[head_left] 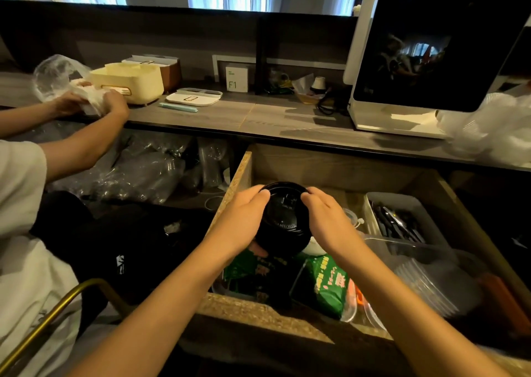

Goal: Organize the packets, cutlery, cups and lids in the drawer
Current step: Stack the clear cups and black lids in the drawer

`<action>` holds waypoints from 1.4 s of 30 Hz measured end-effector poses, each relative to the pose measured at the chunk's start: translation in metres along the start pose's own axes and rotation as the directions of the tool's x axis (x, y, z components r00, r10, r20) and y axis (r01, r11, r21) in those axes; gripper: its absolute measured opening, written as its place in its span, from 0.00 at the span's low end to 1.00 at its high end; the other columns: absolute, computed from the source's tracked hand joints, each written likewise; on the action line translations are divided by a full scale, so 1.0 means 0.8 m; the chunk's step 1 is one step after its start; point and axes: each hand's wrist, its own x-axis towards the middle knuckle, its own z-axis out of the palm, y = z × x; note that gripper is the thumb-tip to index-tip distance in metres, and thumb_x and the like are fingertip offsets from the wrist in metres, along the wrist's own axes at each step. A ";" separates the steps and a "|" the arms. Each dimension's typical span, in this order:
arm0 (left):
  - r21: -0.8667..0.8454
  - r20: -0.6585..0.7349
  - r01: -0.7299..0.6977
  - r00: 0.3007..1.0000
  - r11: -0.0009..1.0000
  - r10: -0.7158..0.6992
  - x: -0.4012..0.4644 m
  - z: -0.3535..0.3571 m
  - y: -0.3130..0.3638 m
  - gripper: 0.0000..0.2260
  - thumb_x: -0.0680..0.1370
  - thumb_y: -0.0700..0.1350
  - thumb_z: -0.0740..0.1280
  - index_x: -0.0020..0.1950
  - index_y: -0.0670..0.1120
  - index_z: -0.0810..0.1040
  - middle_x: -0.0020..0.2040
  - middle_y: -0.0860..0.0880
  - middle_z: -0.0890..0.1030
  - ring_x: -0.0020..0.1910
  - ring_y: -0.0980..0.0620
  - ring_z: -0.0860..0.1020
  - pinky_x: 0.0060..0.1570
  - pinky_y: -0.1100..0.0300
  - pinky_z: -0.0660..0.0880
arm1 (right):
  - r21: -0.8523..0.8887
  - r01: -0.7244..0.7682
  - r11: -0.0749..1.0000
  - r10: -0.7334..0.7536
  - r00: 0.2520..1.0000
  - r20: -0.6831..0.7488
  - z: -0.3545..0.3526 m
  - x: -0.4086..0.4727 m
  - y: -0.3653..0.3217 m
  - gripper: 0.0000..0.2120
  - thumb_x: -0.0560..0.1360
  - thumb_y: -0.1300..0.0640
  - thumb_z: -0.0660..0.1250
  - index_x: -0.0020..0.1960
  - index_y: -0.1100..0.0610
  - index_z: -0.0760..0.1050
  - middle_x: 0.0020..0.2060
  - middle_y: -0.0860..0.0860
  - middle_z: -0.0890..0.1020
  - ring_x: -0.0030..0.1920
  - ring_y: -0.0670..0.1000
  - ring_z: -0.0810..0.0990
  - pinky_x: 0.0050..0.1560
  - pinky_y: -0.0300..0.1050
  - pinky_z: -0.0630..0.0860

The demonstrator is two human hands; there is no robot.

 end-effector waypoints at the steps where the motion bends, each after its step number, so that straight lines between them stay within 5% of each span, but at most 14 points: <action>1: 0.004 0.011 0.032 0.999 0.999 -0.032 -0.007 0.001 -0.002 0.15 0.86 0.49 0.53 0.57 0.53 0.80 0.52 0.47 0.83 0.50 0.45 0.83 0.38 0.43 0.84 | -0.019 -0.026 0.999 0.027 1.000 0.013 0.001 -0.008 0.002 0.11 0.82 0.56 0.54 0.46 0.59 0.72 0.40 0.51 0.76 0.41 0.51 0.73 0.43 0.43 0.70; 5: 0.021 0.038 0.117 0.992 0.993 -0.118 -0.028 0.008 -0.017 0.15 0.86 0.49 0.52 0.57 0.54 0.79 0.55 0.47 0.82 0.53 0.46 0.81 0.40 0.38 0.83 | -0.097 -0.036 0.995 0.038 0.999 0.022 0.004 -0.026 0.009 0.14 0.81 0.57 0.56 0.37 0.56 0.70 0.37 0.51 0.76 0.43 0.54 0.75 0.42 0.49 0.68; 11: -0.008 -0.007 0.078 0.997 0.997 -0.078 -0.044 0.010 -0.024 0.15 0.85 0.50 0.54 0.57 0.53 0.80 0.54 0.47 0.83 0.54 0.46 0.82 0.36 0.45 0.83 | -0.028 0.002 1.000 -0.002 1.000 0.018 0.004 -0.052 0.001 0.12 0.82 0.55 0.55 0.44 0.52 0.75 0.40 0.47 0.79 0.44 0.46 0.77 0.36 0.31 0.70; 15: -0.020 -0.062 0.016 0.998 1.000 -0.017 -0.041 0.011 -0.013 0.15 0.85 0.49 0.55 0.55 0.51 0.81 0.50 0.48 0.84 0.49 0.49 0.83 0.38 0.41 0.83 | -0.007 0.040 0.999 -0.040 0.999 -0.020 0.002 -0.043 -0.010 0.13 0.82 0.55 0.56 0.46 0.55 0.78 0.43 0.50 0.82 0.47 0.50 0.78 0.47 0.48 0.74; 18: -0.053 -0.104 -0.014 0.995 0.998 0.009 -0.027 0.008 0.002 0.14 0.85 0.49 0.58 0.53 0.48 0.82 0.48 0.47 0.85 0.45 0.49 0.85 0.31 0.46 0.82 | -0.051 0.042 0.998 -0.043 0.999 -0.020 -0.002 -0.023 -0.019 0.14 0.81 0.56 0.54 0.42 0.61 0.73 0.39 0.52 0.78 0.45 0.56 0.75 0.46 0.47 0.69; 22: -0.099 -0.139 -0.022 0.990 0.995 0.008 0.008 -0.001 0.024 0.11 0.83 0.49 0.62 0.53 0.48 0.84 0.49 0.46 0.85 0.46 0.47 0.84 0.28 0.53 0.79 | 0.058 -0.100 0.993 0.097 0.994 0.040 -0.015 0.013 -0.038 0.16 0.82 0.55 0.53 0.53 0.64 0.75 0.50 0.57 0.78 0.51 0.57 0.76 0.58 0.56 0.72; 26: -0.199 -0.139 0.028 0.989 0.980 -0.057 0.066 0.002 0.034 0.11 0.83 0.50 0.64 0.59 0.48 0.82 0.54 0.46 0.82 0.50 0.46 0.82 0.32 0.48 0.82 | 0.219 -0.272 0.937 0.259 0.962 0.084 -0.029 0.065 -0.049 0.09 0.82 0.49 0.56 0.47 0.49 0.72 0.49 0.53 0.79 0.51 0.55 0.79 0.56 0.56 0.77; 30: -0.270 -0.103 0.110 0.984 0.957 -0.142 0.136 0.010 0.025 0.13 0.82 0.52 0.64 0.63 0.48 0.78 0.59 0.44 0.80 0.53 0.44 0.80 0.32 0.51 0.81 | 0.181 -0.278 0.943 0.279 0.960 0.020 -0.027 0.137 -0.025 0.11 0.82 0.50 0.57 0.47 0.54 0.74 0.49 0.55 0.80 0.48 0.55 0.80 0.51 0.52 0.79; 33: -0.329 -0.034 0.235 0.965 0.914 -0.260 0.182 0.018 0.008 0.06 0.82 0.51 0.64 0.56 0.50 0.76 0.58 0.43 0.79 0.53 0.42 0.80 0.37 0.48 0.81 | 0.138 -0.317 0.938 0.322 0.947 -0.011 -0.014 0.186 0.012 0.17 0.82 0.49 0.58 0.59 0.60 0.77 0.51 0.57 0.82 0.45 0.54 0.81 0.40 0.45 0.78; 36: -0.371 -0.024 0.316 0.937 0.874 -0.349 0.228 0.027 -0.024 0.11 0.83 0.48 0.63 0.65 0.49 0.72 0.67 0.42 0.76 0.59 0.39 0.78 0.47 0.45 0.80 | 0.131 -0.394 0.910 0.400 0.916 -0.022 0.000 0.225 0.053 0.18 0.81 0.49 0.60 0.63 0.61 0.75 0.55 0.59 0.81 0.52 0.57 0.82 0.52 0.50 0.80; 38: -0.359 -0.054 0.348 0.919 0.866 -0.392 0.257 0.033 -0.044 0.19 0.84 0.47 0.60 0.75 0.47 0.66 0.73 0.41 0.70 0.66 0.36 0.74 0.47 0.44 0.79 | 0.153 -0.462 0.874 0.464 0.886 0.023 0.010 0.249 0.077 0.19 0.81 0.49 0.60 0.65 0.61 0.73 0.56 0.60 0.81 0.54 0.58 0.81 0.49 0.49 0.80; 42: -0.283 -0.108 0.426 0.876 0.859 -0.469 0.305 0.042 -0.072 0.22 0.86 0.48 0.56 0.80 0.47 0.59 0.77 0.40 0.65 0.71 0.35 0.70 0.60 0.38 0.76 | 0.139 -0.577 0.805 0.569 0.816 0.095 0.028 0.287 0.117 0.20 0.81 0.48 0.61 0.64 0.62 0.73 0.57 0.60 0.80 0.55 0.59 0.80 0.52 0.50 0.79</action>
